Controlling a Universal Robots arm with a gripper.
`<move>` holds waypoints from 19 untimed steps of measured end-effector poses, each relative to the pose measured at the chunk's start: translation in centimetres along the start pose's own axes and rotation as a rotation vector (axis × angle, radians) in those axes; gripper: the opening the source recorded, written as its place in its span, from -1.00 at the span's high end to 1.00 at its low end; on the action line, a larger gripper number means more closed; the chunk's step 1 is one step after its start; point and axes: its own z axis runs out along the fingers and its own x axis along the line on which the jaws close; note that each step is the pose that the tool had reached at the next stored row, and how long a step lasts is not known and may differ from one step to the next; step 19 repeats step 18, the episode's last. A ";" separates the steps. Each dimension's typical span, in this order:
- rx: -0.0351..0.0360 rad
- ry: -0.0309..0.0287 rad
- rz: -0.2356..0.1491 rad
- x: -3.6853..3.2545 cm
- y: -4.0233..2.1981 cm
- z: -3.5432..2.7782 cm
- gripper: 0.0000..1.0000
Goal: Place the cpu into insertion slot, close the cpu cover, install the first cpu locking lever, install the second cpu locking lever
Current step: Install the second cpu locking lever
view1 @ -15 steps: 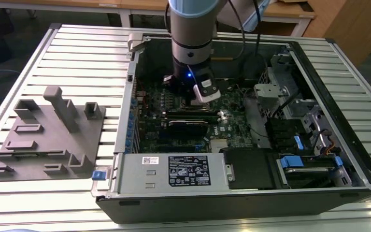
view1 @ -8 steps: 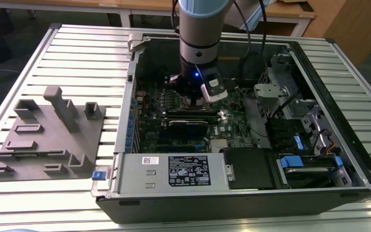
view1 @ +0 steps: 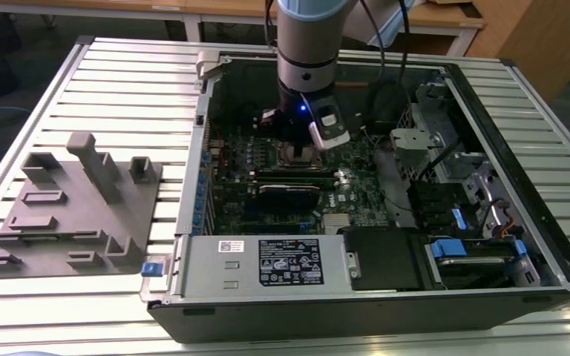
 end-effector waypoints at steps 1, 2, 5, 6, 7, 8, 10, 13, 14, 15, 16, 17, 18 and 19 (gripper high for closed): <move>0.0006 -0.0001 0.000 0.01 0.17 0.02 0.79; 0.0011 0.0000 0.000 -0.01 0.27 0.04 0.79; 0.0016 0.0004 0.000 -0.50 0.46 0.12 0.79; 0.0016 0.0006 0.000 -0.65 0.51 0.13 0.79; 0.0016 0.0007 0.000 -0.68 0.57 0.15 0.79; 0.0017 0.0006 0.000 -0.68 0.60 0.15 0.79; 0.0019 0.0007 0.000 -0.69 0.64 -0.03 0.79; 0.0020 0.0005 0.000 -0.69 0.67 -0.14 0.79; 0.0020 0.0004 0.000 -0.69 0.67 -0.14 0.79; 0.0032 0.0004 0.000 -0.69 0.67 -0.15 0.79; 0.0041 0.0002 0.000 -0.69 0.67 -0.15 0.79; 0.0042 0.0002 0.000 -0.69 0.67 -0.15 0.79; 0.0043 0.0002 0.000 -0.69 0.67 -0.15 0.79; 0.0043 0.0002 0.000 -0.69 0.67 -0.15 0.79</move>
